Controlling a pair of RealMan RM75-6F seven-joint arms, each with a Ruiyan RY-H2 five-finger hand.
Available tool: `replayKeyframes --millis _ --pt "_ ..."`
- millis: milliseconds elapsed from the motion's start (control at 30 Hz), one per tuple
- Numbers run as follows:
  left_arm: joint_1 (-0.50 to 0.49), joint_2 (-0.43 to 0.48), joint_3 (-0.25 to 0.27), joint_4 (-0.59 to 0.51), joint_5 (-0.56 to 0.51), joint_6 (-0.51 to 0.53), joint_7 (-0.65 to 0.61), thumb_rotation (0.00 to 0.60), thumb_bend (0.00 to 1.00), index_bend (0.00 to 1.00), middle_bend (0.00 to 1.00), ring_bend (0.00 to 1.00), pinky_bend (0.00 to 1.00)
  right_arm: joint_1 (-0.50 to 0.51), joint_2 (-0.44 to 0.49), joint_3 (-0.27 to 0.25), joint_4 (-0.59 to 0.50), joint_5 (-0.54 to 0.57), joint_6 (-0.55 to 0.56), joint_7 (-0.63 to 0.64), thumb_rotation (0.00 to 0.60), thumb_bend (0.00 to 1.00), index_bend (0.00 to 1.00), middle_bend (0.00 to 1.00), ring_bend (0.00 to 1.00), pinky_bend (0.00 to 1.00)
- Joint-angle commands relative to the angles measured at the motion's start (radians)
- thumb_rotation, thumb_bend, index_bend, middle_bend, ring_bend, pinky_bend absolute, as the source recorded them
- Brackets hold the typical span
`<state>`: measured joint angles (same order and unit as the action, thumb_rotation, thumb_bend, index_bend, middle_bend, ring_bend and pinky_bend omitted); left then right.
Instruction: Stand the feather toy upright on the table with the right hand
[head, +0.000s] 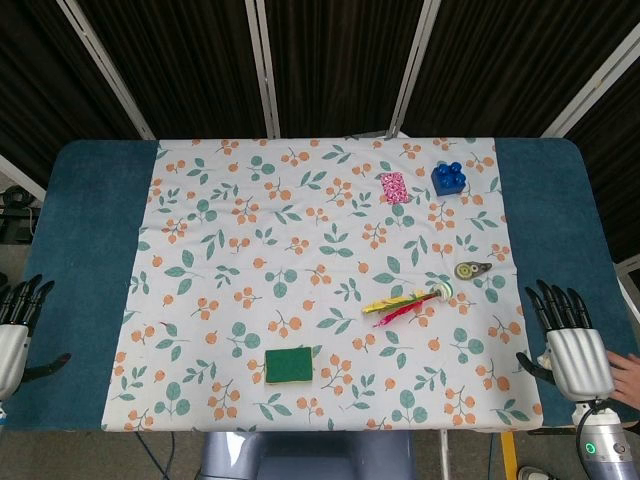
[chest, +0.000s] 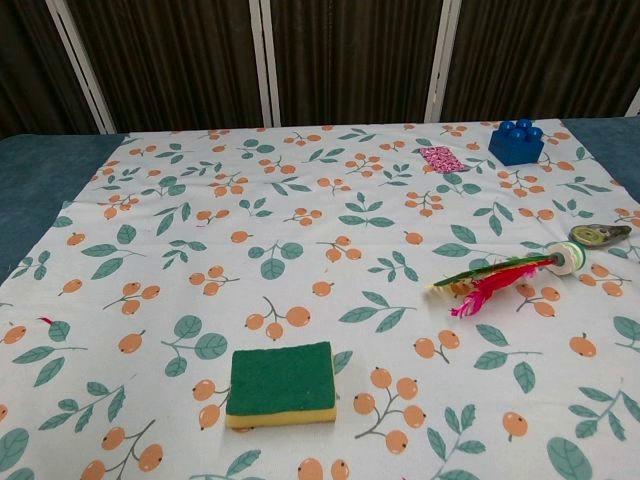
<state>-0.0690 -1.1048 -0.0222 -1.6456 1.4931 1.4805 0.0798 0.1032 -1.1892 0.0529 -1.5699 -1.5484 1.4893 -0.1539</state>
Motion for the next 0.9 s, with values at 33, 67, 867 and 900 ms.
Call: replayKeyframes --millis 33,67,867,900 --pt "0.0 0.0 0.0 0.0 0.0 0.0 0.0 0.6 0.11 0.0 0.0 0.0 0.0 0.0 0.0 0.0 0.002 -0.003 0.002 -0.001 0.6 0.09 0.06 0.0 0.0 0.0" --pt "0.0 0.0 0.0 0.0 0.0 0.0 0.0 0.6 0.11 0.0 0.0 0.0 0.0 0.0 0.0 -0.001 0.001 -0.004 0.003 0.001 0.6 0.09 0.06 0.0 0.0 0.0" --pt "-0.003 -0.002 -0.003 0.002 0.002 0.001 -0.008 0.6 0.12 0.0 0.0 0.0 0.0 0.146 -0.075 0.088 -0.142 0.061 -0.16 -0.067 0.6 0.13 0.28 0.05 0.0 0.0" --pt "-0.003 -0.002 -0.003 0.002 0.002 0.001 -0.009 0.6 0.12 0.0 0.0 0.0 0.0 0.16 -0.09 0.097 -0.15 0.082 -0.178 -0.083 0.6 0.13 0.3 0.07 0.0 0.0"
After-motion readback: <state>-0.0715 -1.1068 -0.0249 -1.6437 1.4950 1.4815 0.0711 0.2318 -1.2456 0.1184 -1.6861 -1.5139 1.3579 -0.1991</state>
